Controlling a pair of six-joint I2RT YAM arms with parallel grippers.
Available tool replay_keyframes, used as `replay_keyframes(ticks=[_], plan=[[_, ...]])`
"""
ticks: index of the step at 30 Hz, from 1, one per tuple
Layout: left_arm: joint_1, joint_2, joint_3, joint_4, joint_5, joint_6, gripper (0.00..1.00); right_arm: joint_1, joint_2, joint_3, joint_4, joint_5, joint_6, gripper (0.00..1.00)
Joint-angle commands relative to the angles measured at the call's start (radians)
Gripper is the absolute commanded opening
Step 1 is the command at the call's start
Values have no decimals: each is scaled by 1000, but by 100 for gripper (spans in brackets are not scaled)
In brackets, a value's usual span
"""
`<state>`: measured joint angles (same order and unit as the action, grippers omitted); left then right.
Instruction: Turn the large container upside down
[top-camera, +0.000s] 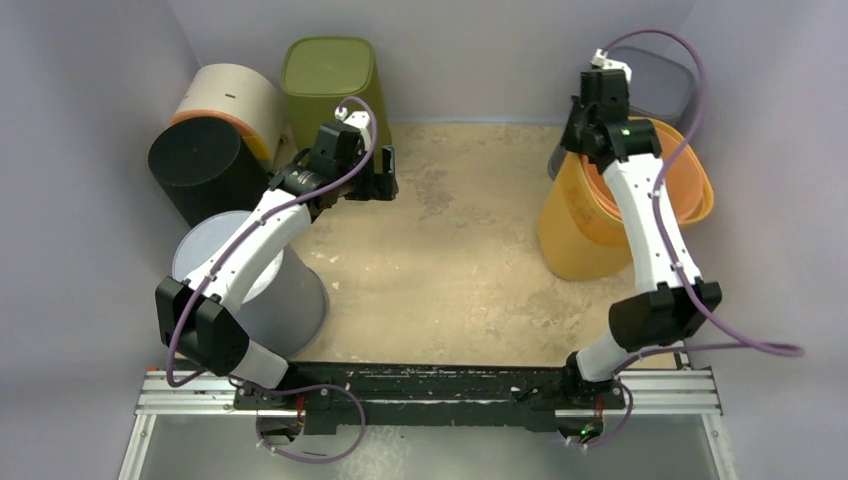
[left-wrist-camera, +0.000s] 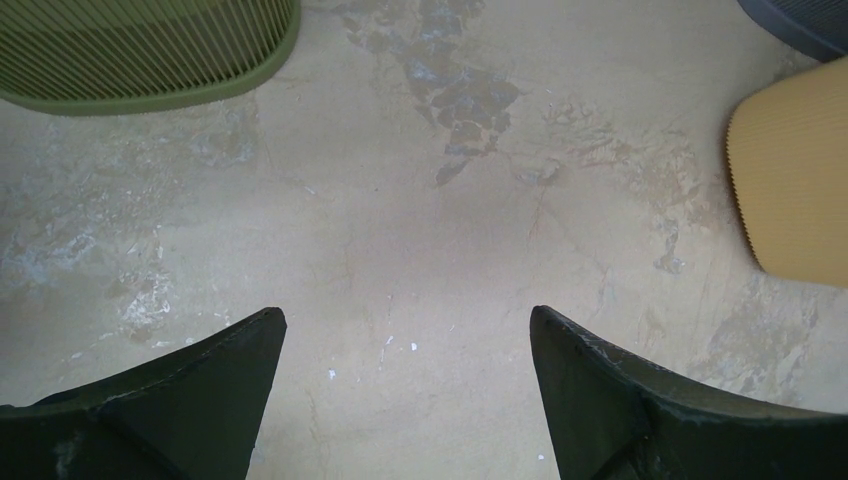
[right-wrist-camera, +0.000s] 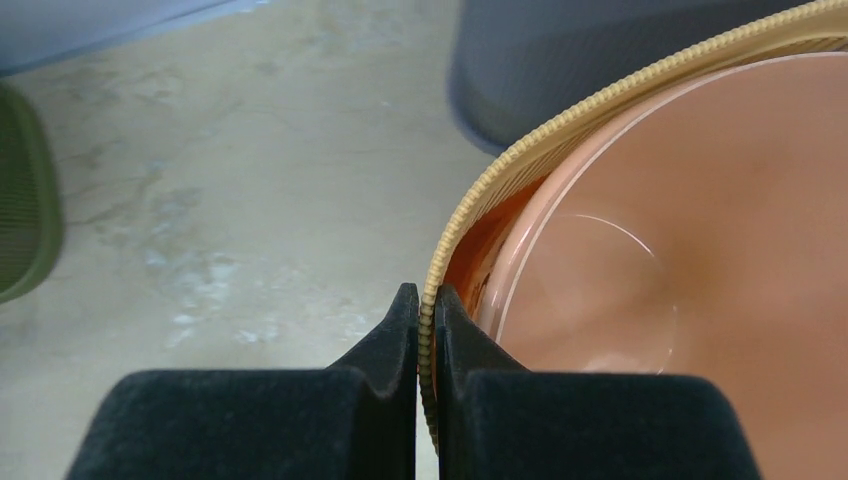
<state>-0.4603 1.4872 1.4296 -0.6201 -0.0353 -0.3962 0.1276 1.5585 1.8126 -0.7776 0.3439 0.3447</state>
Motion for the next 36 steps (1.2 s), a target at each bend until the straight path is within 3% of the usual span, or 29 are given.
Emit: replay_keyframes(ticks=[1, 8, 14, 25, 36], plan=[[2, -10, 50, 13, -18, 27, 89, 93, 73, 125, 178, -86, 46, 0], [2, -15, 60, -9, -39, 27, 89, 99, 125, 167, 168, -46, 46, 30], [1, -5, 74, -17, -37, 28, 89, 108, 97, 207, 156, -75, 6, 48], [2, 9, 95, -24, -27, 21, 89, 116, 55, 205, 38, 14, 13, 56], [1, -2, 99, -39, -34, 21, 89, 97, 77, 128, 45, 10, 45, 55]])
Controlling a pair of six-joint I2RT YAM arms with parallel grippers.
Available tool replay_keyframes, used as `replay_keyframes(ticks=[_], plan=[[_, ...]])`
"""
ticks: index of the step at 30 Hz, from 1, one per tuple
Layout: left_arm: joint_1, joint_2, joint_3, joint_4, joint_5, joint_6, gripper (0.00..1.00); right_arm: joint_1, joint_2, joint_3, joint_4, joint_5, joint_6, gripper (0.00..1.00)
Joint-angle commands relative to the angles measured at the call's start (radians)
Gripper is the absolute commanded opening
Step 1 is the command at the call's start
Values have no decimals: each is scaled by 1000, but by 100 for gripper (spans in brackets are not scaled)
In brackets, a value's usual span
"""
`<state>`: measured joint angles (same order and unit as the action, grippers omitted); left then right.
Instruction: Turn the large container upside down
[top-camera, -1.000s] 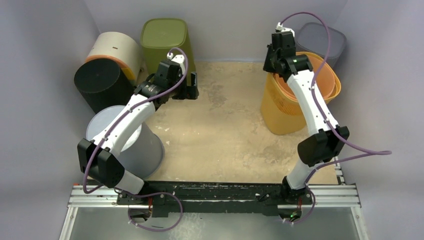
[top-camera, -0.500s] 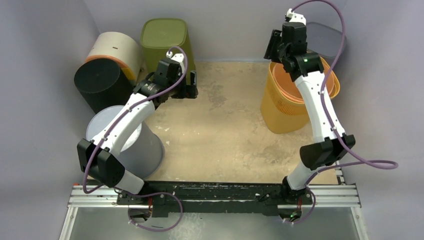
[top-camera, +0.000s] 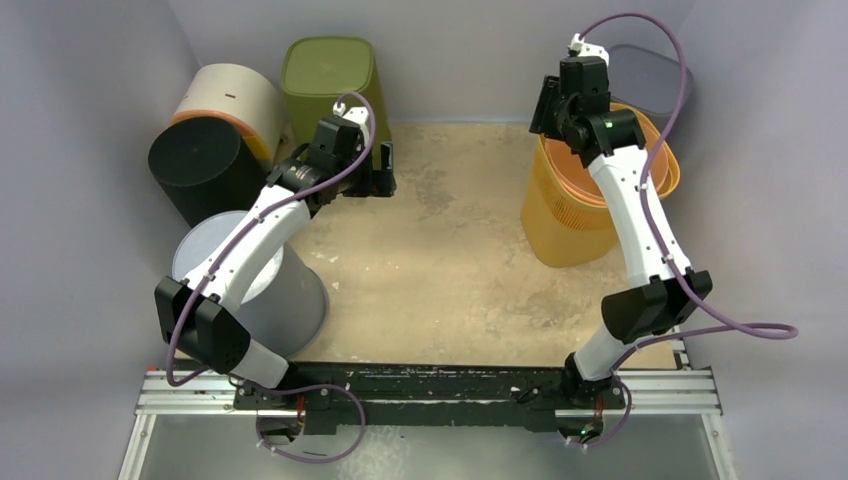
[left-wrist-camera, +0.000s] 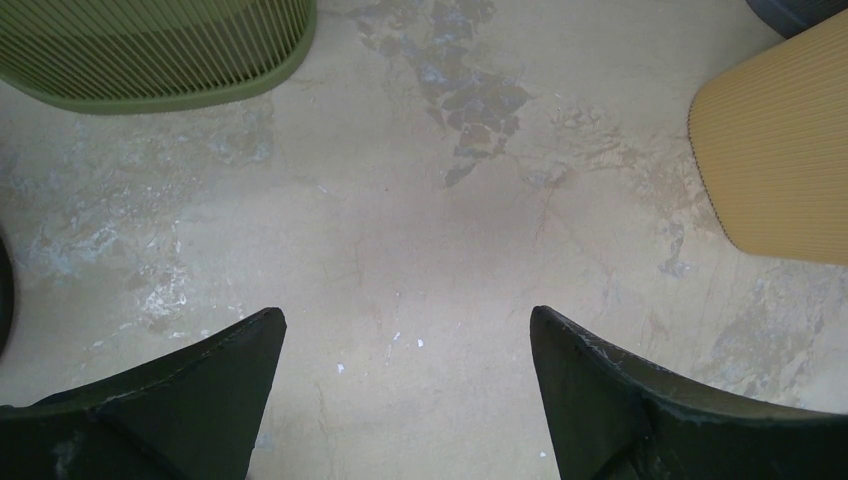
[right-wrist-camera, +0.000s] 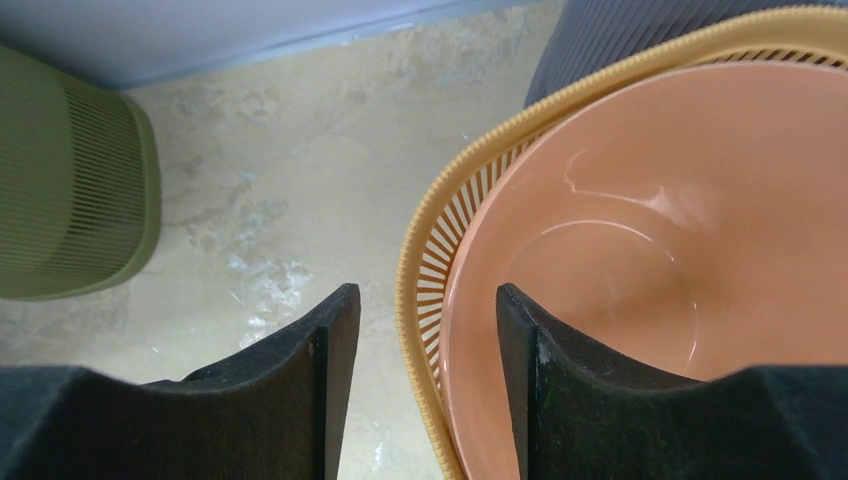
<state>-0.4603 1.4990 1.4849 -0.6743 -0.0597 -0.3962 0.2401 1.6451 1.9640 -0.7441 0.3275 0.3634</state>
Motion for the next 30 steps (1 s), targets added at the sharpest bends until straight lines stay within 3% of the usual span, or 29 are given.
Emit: replay_keyframes(ticks=[1, 19, 30], plan=[[2, -16, 42, 14, -13, 23, 89, -23, -15, -35, 20, 27, 29, 54], [2, -17, 25, 9, -11, 33, 90, -107, -85, -209, 161, -92, 75, 48], [2, -3, 20, 18, -9, 32, 90, -116, -95, -125, 157, -130, 63, 47]])
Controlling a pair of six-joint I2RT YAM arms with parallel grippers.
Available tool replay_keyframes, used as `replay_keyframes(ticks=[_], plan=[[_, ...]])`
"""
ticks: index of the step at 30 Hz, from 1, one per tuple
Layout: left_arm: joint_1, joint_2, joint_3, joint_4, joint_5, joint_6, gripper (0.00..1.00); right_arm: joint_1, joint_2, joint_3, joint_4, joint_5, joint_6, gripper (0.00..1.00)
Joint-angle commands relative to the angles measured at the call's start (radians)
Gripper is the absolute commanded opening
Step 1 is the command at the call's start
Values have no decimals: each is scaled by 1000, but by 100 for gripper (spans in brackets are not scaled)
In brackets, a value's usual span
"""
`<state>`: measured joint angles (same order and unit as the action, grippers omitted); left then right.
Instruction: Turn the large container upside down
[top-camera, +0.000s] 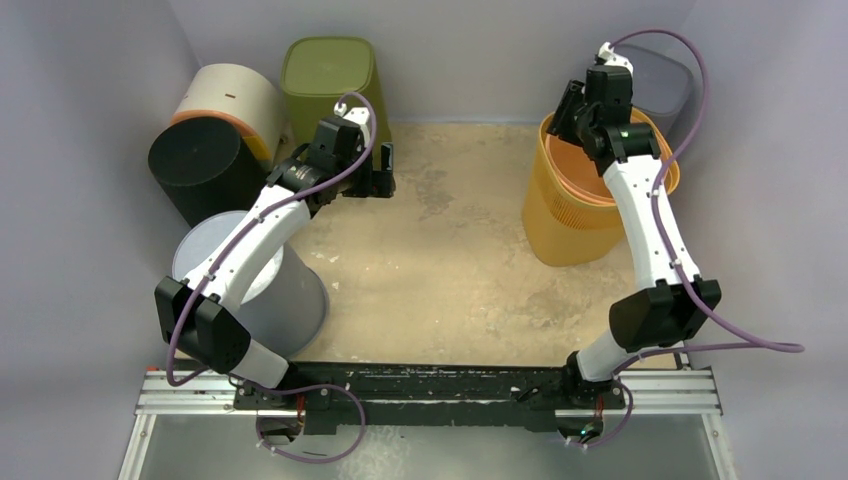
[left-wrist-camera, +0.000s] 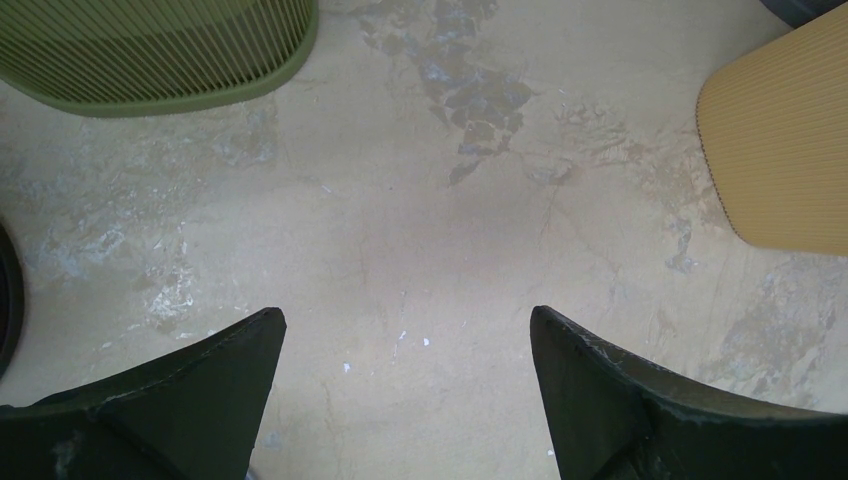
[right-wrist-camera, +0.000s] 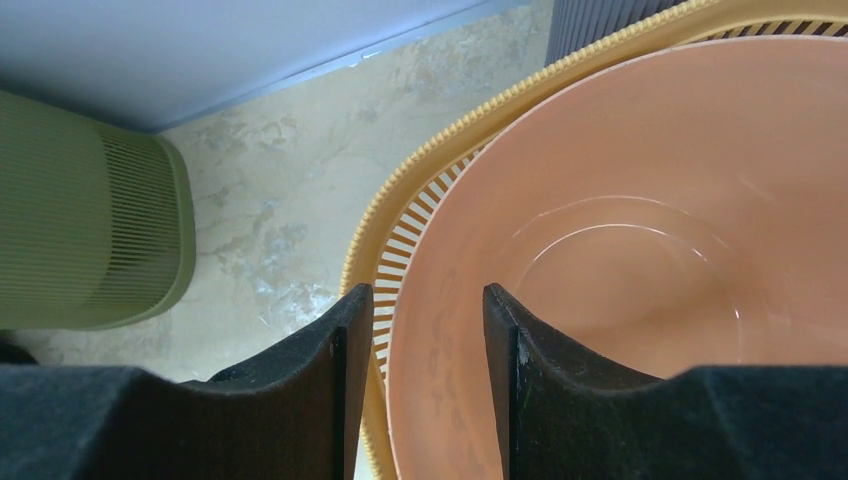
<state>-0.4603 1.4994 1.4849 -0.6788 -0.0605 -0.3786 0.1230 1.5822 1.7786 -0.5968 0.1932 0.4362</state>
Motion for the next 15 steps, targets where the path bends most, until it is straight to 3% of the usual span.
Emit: replay_keyframes(ticks=[1, 15], plan=[[2, -2, 18, 24, -6, 15, 90, 0, -25, 61, 6, -2, -13, 47], [2, 0, 9, 21, -11, 22, 90, -5, 21, 8, 37, -28, 5, 47]])
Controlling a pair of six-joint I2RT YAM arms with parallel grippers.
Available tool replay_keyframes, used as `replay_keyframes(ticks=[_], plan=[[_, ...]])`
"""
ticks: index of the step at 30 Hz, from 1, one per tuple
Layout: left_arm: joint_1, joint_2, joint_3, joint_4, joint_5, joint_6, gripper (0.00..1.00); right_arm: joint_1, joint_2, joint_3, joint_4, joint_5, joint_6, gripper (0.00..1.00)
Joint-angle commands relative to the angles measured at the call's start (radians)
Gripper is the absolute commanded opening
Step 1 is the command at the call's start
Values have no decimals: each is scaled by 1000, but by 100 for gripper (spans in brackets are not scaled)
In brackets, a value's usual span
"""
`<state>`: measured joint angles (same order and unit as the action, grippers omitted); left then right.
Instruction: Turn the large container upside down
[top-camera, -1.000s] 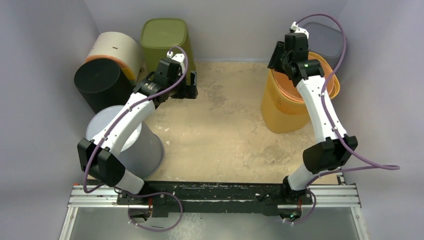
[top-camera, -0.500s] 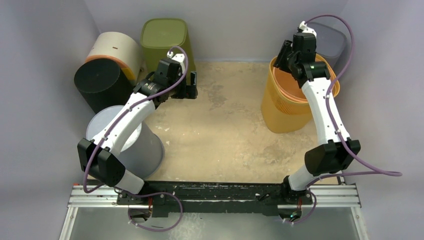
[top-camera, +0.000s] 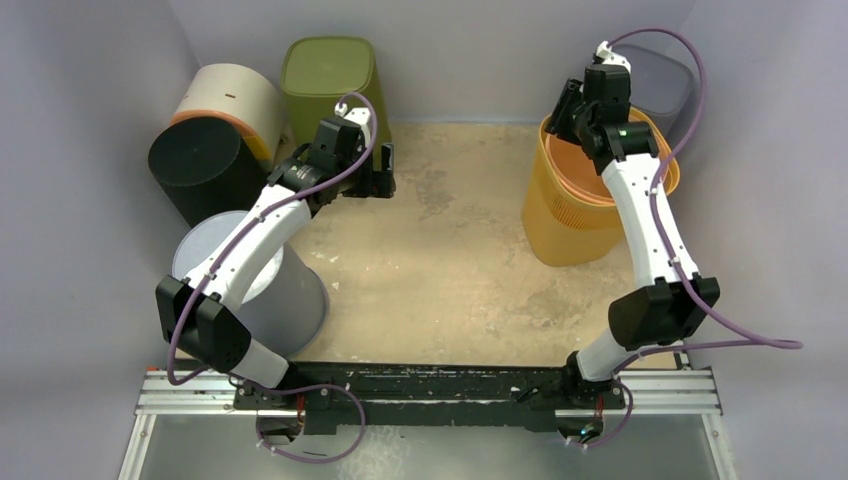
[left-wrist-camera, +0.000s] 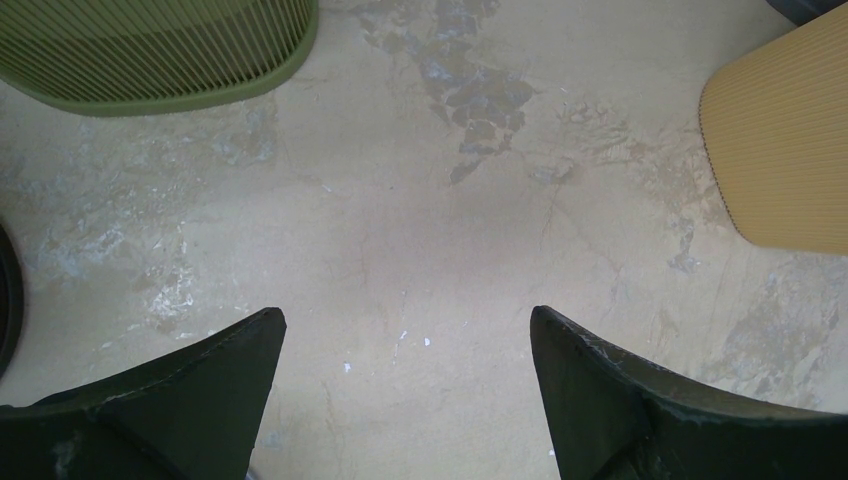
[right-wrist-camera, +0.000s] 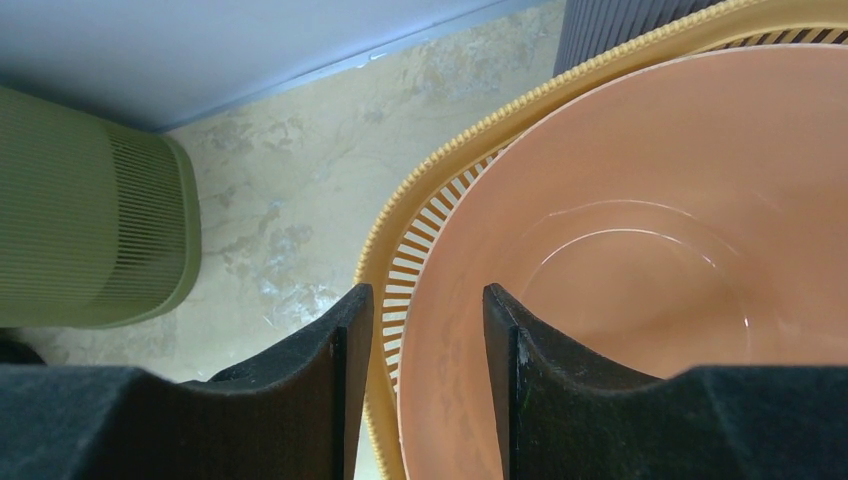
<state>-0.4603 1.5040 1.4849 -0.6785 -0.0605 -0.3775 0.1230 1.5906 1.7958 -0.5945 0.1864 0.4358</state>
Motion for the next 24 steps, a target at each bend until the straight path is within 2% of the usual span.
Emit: replay_keyframes(ticks=[1, 9, 11, 23, 24], plan=[[1, -4, 9, 21, -10, 20, 90, -5, 17, -11, 36, -26, 7, 46], [1, -5, 3, 19, -15, 22, 90, -4, 48, -48, 43, -43, 4, 46], [2, -6, 3, 16, -16, 22, 90, -5, 51, -58, 43, -48, 6, 43], [2, -12, 6, 17, -23, 18, 90, -5, 23, -52, 51, -70, -38, 1], [2, -14, 7, 17, -27, 18, 90, -4, 19, -42, 48, -71, -46, 0]])
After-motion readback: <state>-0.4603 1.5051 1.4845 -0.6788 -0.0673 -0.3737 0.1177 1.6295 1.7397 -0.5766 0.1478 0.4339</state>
